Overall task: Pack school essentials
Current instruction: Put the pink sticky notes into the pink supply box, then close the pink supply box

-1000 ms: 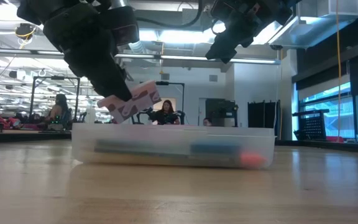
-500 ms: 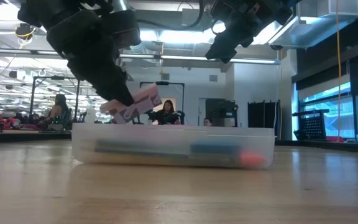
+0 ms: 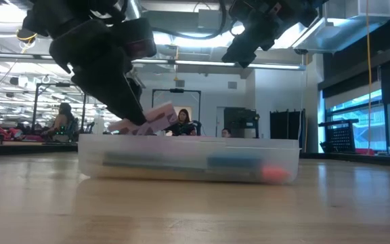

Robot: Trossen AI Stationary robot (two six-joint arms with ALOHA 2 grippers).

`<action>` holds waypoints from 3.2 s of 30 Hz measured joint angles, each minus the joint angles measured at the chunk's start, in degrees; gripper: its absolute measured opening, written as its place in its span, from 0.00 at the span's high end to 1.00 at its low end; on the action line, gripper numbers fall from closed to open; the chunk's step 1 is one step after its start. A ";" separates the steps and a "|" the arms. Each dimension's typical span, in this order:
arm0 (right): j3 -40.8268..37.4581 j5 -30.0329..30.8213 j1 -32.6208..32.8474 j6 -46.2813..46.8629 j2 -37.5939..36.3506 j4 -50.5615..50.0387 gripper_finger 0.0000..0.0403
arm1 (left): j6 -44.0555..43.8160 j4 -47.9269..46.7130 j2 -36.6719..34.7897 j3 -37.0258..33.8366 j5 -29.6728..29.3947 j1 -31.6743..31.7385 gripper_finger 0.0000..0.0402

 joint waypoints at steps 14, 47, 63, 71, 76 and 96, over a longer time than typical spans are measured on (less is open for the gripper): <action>0.00 -0.01 0.00 0.02 0.00 0.20 0.64 | -0.46 -0.57 0.00 0.00 0.09 0.17 0.01; 0.00 0.03 -0.04 -0.04 0.00 -0.02 0.64 | -32.87 -22.86 -14.86 -0.07 4.93 10.32 0.22; 0.00 0.01 -0.04 0.03 0.00 0.30 0.64 | -49.66 -22.28 -9.88 -0.02 6.77 4.70 0.22; 0.00 0.01 -0.02 0.01 0.00 0.30 0.64 | -51.13 -15.40 -3.67 -0.02 7.11 4.39 0.22; 0.00 0.01 -0.04 -0.10 0.00 -2.01 0.64 | -52.25 -14.16 -0.33 -0.02 7.08 4.44 0.22; -5.84 29.93 -2.49 9.13 0.34 -13.40 0.64 | -54.60 -13.64 1.86 0.11 6.60 4.42 0.22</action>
